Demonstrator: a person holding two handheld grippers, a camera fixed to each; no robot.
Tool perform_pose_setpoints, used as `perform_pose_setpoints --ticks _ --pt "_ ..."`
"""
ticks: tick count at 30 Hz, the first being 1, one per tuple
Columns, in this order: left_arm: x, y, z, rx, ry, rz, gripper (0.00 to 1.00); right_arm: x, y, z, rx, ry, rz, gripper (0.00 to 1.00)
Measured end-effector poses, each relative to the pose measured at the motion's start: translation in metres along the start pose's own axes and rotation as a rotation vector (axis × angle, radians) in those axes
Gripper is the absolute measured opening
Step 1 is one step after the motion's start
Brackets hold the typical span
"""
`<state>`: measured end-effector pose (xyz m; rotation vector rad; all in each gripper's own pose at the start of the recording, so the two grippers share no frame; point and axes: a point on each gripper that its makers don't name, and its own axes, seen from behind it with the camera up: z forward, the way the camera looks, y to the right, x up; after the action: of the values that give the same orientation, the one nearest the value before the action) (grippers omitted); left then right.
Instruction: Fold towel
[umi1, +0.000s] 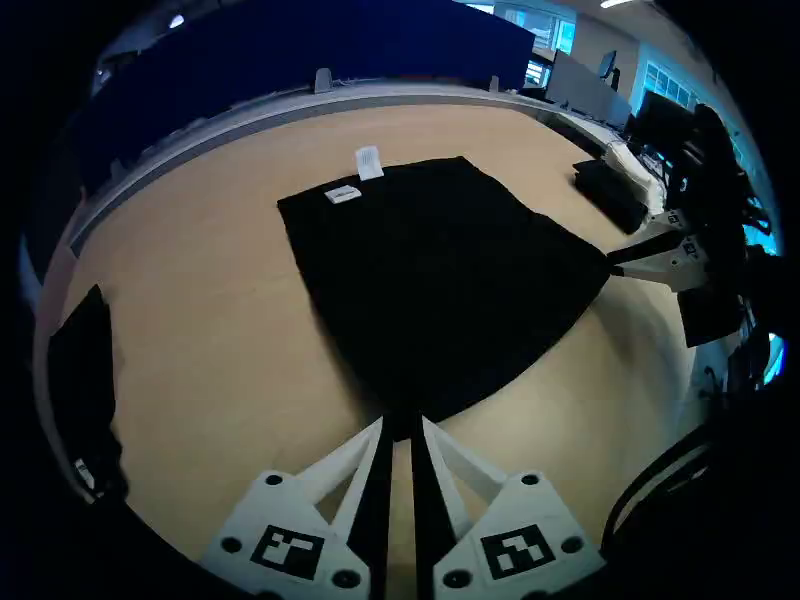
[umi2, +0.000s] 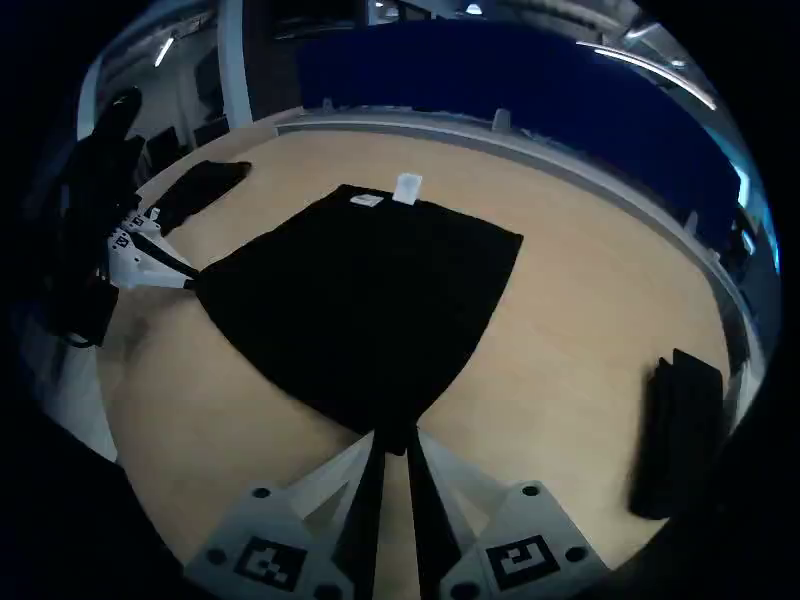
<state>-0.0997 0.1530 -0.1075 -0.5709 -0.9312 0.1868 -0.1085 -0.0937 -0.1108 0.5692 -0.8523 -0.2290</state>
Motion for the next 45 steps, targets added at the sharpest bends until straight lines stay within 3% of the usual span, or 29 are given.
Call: perform_pose_setpoints --ticks 9,23,29,36,45 --pt "0.013 0.001 -0.027 -0.001 0.029 -0.024 0.12 0.022 -0.006 -0.029 0.004 0.038 -0.019 0.15" --pt "0.025 0.022 -0.077 -0.037 0.063 -0.075 0.12 0.042 -0.023 -0.081 0.022 0.055 -0.05 0.15" --pt "0.025 0.023 -0.093 -0.04 0.072 -0.106 0.12 0.046 -0.025 -0.097 0.024 0.057 -0.052 0.15" --pt "0.028 0.02 -0.097 -0.041 0.078 -0.128 0.12 0.05 -0.024 -0.101 0.03 0.059 -0.035 0.15" --pt "0.052 0.005 -0.085 -0.019 0.103 -0.121 0.12 0.062 -0.01 -0.086 0.011 0.052 -0.046 0.15"
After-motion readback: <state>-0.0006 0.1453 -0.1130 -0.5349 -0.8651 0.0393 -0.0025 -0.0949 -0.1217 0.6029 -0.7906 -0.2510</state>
